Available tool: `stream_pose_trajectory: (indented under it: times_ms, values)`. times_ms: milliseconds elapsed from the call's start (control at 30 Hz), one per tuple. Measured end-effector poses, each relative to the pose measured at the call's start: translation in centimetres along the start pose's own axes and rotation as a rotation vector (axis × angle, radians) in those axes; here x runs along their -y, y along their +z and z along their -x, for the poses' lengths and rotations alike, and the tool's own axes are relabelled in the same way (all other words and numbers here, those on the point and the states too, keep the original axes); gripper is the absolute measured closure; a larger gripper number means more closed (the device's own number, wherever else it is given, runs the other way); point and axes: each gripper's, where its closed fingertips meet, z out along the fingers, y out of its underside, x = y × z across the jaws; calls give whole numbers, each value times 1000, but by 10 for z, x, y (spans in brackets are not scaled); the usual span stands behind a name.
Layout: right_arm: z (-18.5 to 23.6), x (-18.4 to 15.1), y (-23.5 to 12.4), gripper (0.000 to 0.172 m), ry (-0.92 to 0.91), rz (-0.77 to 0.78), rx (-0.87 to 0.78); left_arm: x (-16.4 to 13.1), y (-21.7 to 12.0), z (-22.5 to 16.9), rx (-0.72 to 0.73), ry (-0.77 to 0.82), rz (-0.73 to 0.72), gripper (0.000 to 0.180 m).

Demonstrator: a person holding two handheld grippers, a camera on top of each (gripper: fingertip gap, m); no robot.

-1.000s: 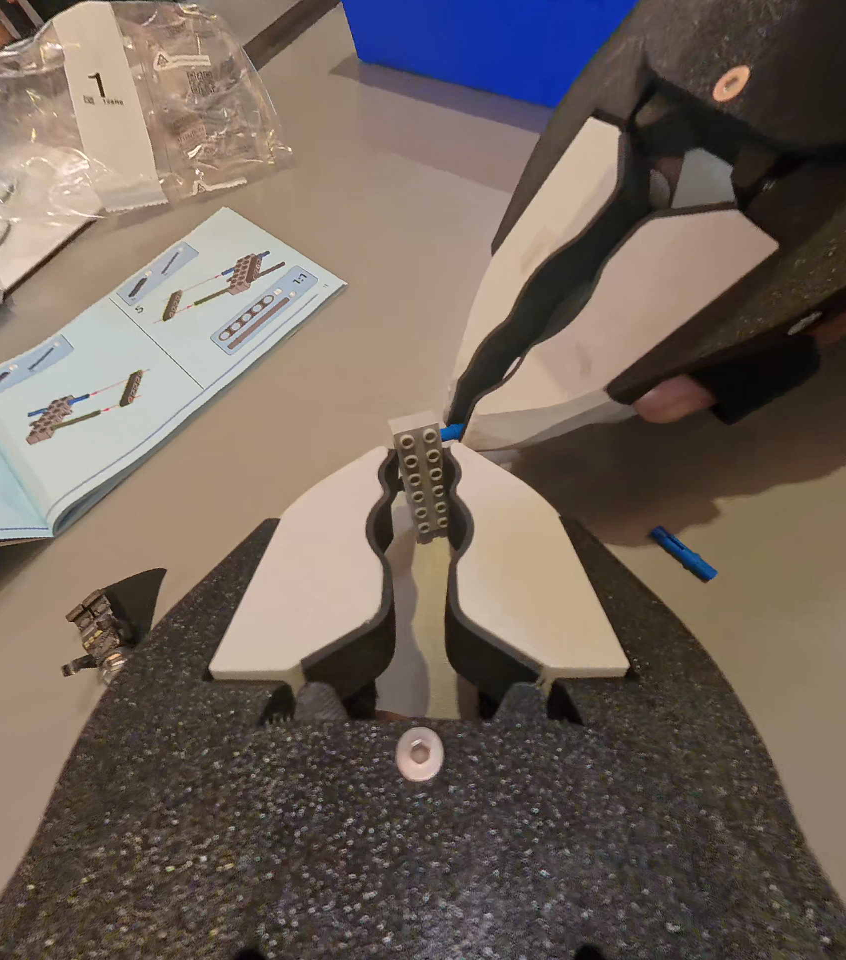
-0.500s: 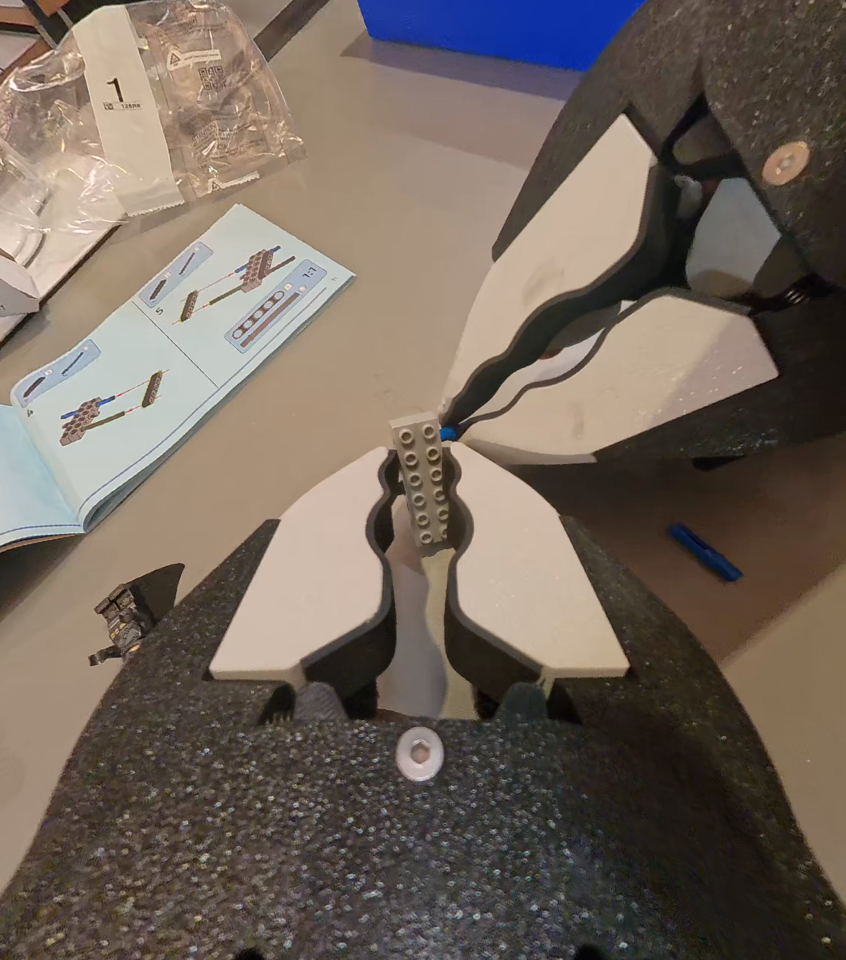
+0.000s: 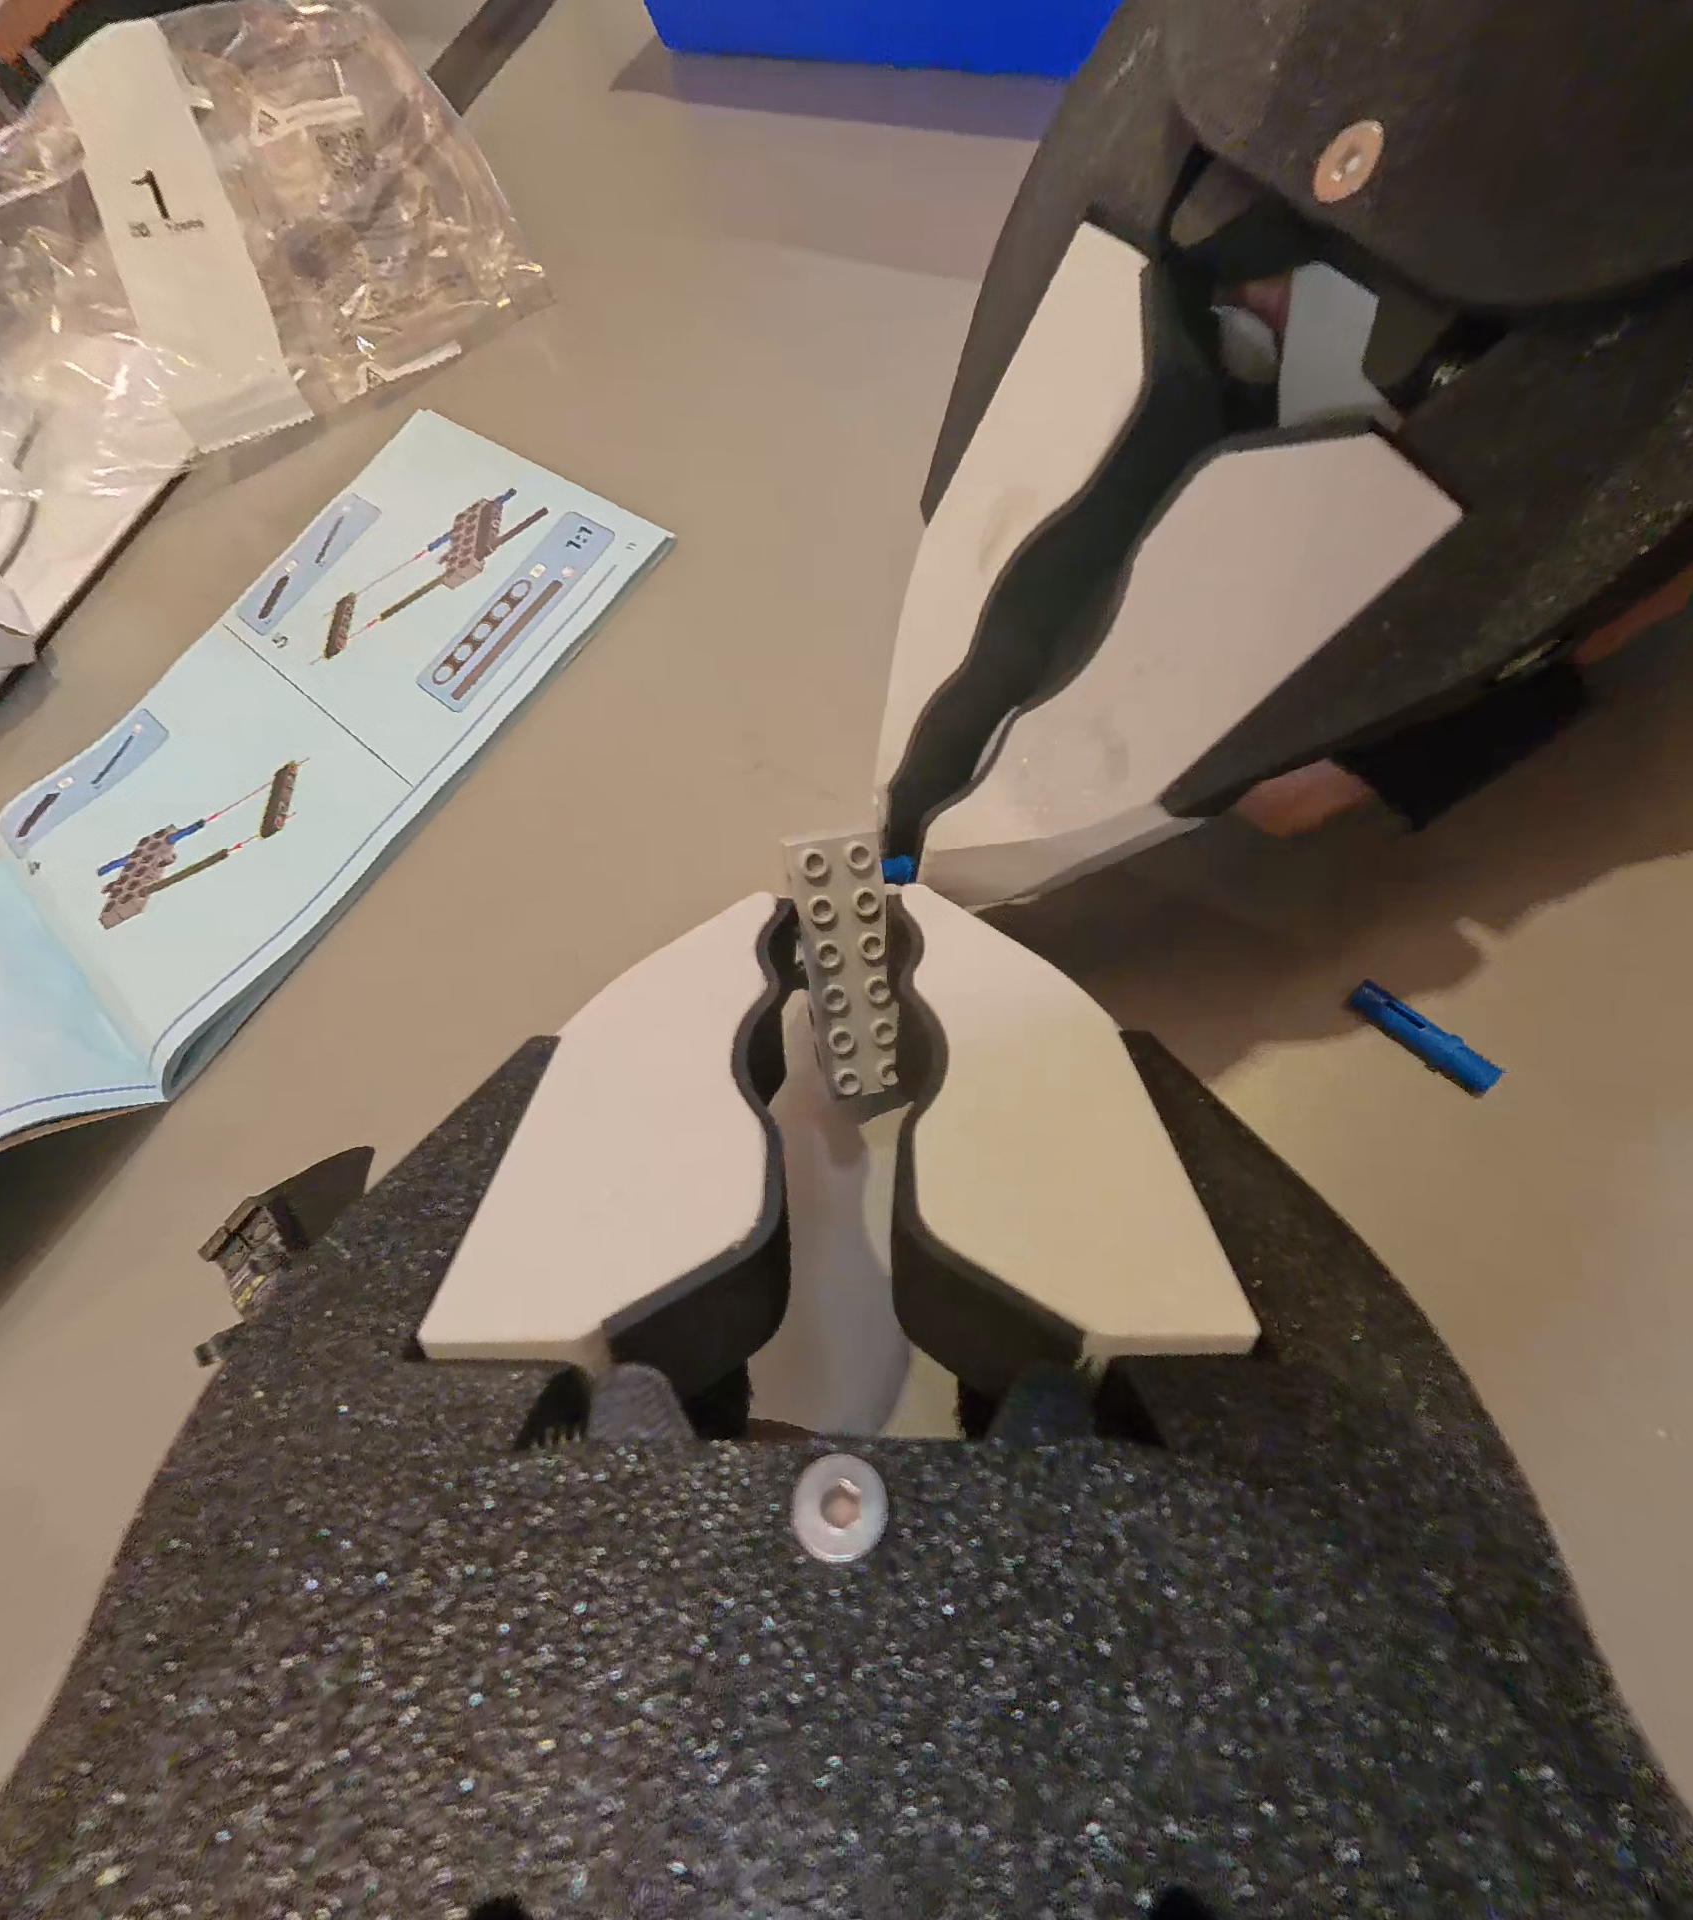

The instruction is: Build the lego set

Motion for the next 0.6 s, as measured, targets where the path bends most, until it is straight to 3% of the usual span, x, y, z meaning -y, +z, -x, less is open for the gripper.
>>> stream_pose_trajectory:
  times_ms: [267, 600]
  values:
    - [2, 3, 0, 167, -108, -16, -12, 1, -7, -4, -210, -121, -11, 154]
    - [8, 0, 2, 167, -186, 4, 1, -6, -16, 4, -333, -158, 9, 150]
